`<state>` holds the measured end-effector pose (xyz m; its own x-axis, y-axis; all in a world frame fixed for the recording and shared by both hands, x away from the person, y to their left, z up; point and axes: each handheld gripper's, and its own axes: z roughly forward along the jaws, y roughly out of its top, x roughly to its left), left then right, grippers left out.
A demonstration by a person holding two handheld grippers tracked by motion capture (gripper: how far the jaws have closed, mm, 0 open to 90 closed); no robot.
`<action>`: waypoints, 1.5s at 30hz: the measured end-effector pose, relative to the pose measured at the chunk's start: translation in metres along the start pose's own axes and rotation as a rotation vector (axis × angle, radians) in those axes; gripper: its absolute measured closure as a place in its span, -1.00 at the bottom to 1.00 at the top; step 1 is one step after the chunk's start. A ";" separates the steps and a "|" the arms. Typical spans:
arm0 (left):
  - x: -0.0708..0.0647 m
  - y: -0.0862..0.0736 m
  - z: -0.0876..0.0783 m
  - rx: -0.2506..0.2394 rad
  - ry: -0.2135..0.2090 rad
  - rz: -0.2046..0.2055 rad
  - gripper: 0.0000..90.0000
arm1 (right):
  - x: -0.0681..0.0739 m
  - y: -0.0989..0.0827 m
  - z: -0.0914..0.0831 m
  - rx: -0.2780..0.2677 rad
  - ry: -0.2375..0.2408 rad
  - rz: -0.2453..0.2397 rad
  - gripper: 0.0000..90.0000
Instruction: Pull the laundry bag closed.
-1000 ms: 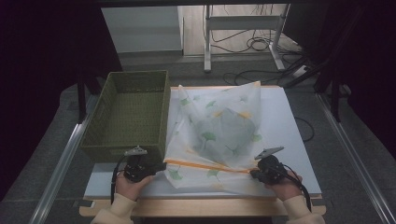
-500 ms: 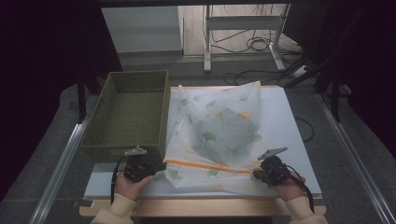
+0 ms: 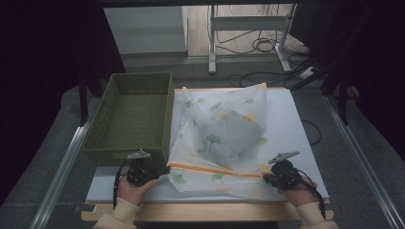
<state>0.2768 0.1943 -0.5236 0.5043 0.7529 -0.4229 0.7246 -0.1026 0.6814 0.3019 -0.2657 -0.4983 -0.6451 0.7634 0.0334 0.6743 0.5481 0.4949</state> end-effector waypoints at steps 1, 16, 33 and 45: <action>0.000 0.000 0.000 0.000 0.000 0.000 0.94 | -0.001 -0.001 0.000 0.000 -0.003 0.003 1.00; 0.000 0.000 0.000 0.000 0.000 0.000 0.94 | -0.011 -0.010 -0.007 -0.003 -0.018 0.036 1.00; 0.000 0.001 -0.001 -0.016 0.016 0.000 0.94 | -0.020 -0.015 -0.014 -0.020 -0.022 0.063 1.00; 0.001 0.000 -0.002 -0.016 0.023 -0.004 0.94 | -0.036 -0.025 -0.021 -0.035 -0.024 0.120 1.00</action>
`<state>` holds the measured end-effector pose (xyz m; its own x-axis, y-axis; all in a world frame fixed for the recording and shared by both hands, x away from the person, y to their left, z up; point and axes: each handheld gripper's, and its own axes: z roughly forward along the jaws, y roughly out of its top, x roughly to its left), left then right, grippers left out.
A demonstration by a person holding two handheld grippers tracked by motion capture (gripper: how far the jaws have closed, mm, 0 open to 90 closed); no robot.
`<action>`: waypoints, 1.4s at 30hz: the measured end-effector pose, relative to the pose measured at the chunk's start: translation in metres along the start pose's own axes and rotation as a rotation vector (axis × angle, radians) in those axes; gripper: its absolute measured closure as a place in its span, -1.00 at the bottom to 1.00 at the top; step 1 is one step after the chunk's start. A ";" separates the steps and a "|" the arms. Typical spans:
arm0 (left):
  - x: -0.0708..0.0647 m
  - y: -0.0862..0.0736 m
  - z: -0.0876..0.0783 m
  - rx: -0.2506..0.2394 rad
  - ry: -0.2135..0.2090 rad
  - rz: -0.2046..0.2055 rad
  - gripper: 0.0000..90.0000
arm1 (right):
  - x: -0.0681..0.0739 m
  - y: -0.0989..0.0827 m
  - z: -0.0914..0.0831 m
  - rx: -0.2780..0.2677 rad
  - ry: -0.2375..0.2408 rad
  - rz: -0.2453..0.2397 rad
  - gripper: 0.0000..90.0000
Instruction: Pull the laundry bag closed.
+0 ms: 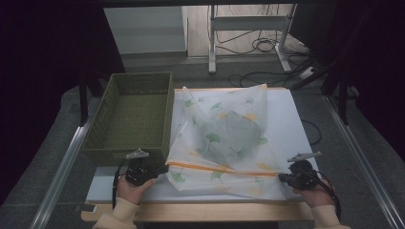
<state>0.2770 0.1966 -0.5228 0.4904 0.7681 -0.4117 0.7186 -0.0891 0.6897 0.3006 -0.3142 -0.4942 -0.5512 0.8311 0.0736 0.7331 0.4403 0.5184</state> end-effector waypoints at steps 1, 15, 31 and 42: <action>0.000 0.000 0.000 0.000 0.000 -0.001 0.94 | 0.000 0.000 0.000 0.001 0.000 -0.002 1.00; -0.002 -0.002 0.001 0.003 0.003 0.013 0.92 | 0.001 0.001 0.002 0.006 -0.003 -0.013 0.99; -0.001 -0.007 -0.006 -0.022 0.098 0.042 0.17 | -0.005 0.013 -0.004 -0.168 0.044 -0.040 0.01; 0.011 -0.016 -0.019 -0.015 0.167 0.045 -0.01 | -0.032 0.010 -0.006 -0.246 -0.017 -0.010 -0.17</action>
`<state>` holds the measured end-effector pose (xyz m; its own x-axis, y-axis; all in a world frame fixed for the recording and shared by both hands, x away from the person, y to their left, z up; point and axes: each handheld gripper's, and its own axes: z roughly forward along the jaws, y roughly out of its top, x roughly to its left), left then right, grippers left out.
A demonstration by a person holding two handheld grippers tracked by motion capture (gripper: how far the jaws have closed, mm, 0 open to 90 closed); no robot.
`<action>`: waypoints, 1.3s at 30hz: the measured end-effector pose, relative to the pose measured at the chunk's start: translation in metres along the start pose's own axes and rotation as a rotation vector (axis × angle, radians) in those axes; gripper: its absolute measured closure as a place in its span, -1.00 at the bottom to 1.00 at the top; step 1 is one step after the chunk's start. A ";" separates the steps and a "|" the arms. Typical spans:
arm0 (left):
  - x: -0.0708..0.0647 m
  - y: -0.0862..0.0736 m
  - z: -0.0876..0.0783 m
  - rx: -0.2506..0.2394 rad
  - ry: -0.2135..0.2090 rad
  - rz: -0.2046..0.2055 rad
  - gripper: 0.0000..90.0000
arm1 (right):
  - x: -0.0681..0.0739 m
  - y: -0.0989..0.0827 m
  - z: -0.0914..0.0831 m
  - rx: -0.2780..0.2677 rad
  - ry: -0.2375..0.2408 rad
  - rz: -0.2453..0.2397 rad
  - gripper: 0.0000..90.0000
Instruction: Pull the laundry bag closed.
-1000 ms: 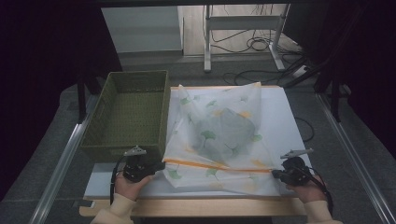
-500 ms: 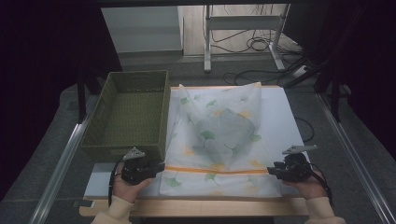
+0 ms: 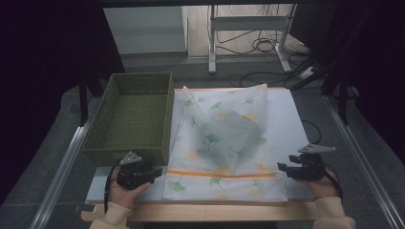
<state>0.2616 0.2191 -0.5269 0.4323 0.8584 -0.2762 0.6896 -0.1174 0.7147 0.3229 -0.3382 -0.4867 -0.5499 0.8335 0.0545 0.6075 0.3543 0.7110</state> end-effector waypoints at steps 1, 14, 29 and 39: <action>0.001 -0.001 -0.001 -0.001 0.005 -0.003 -0.02 | -0.003 -0.001 0.001 -0.004 -0.005 -0.001 -0.18; 0.013 -0.006 -0.007 -0.004 0.083 0.010 -0.04 | -0.023 -0.006 0.003 -0.032 -0.031 0.026 -0.23; 0.017 -0.003 -0.005 -0.008 0.086 0.018 -0.05 | -0.020 -0.008 -0.003 -0.053 -0.029 0.007 -0.26; 0.016 -0.003 -0.003 -0.011 0.095 0.020 -0.07 | -0.017 -0.007 -0.003 -0.069 -0.015 -0.014 -0.33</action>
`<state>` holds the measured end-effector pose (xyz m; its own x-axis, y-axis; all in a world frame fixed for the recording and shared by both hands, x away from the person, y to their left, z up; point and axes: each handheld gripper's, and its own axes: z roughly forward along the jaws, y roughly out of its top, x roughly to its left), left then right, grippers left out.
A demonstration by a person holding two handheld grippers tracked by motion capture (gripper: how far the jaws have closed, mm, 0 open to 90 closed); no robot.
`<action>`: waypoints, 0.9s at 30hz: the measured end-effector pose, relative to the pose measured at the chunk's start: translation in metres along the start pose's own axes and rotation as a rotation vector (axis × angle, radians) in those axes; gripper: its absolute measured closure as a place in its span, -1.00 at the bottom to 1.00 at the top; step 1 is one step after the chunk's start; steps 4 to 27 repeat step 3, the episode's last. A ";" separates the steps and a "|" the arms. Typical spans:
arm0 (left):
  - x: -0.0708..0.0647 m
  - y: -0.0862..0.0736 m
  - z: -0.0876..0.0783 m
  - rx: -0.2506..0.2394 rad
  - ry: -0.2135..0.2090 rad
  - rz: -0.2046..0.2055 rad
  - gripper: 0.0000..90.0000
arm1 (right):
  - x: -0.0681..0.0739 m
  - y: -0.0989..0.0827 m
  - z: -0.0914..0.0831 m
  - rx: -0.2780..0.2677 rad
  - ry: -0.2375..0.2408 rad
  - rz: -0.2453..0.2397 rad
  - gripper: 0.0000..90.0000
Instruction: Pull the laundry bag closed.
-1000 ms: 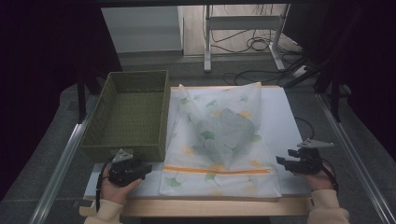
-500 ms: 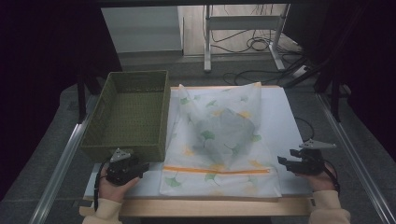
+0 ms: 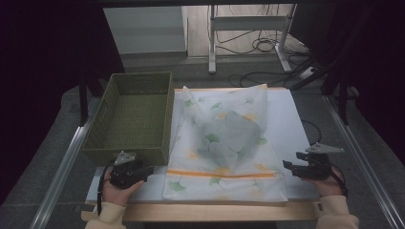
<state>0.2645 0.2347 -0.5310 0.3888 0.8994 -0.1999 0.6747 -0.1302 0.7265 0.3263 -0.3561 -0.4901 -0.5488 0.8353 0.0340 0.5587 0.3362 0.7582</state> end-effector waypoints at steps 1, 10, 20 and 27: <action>0.000 0.000 0.000 0.000 0.001 -0.001 -0.07 | 0.000 0.000 0.000 -0.001 0.000 -0.002 -0.34; 0.000 0.000 0.000 -0.001 0.002 -0.001 -0.08 | 0.000 0.000 0.000 -0.001 -0.002 -0.003 -0.35; 0.000 0.000 0.000 -0.001 0.002 -0.001 -0.08 | 0.000 0.000 0.000 -0.001 -0.002 -0.003 -0.35; 0.000 0.000 0.000 -0.001 0.002 -0.001 -0.08 | 0.000 0.000 0.000 -0.001 -0.002 -0.003 -0.35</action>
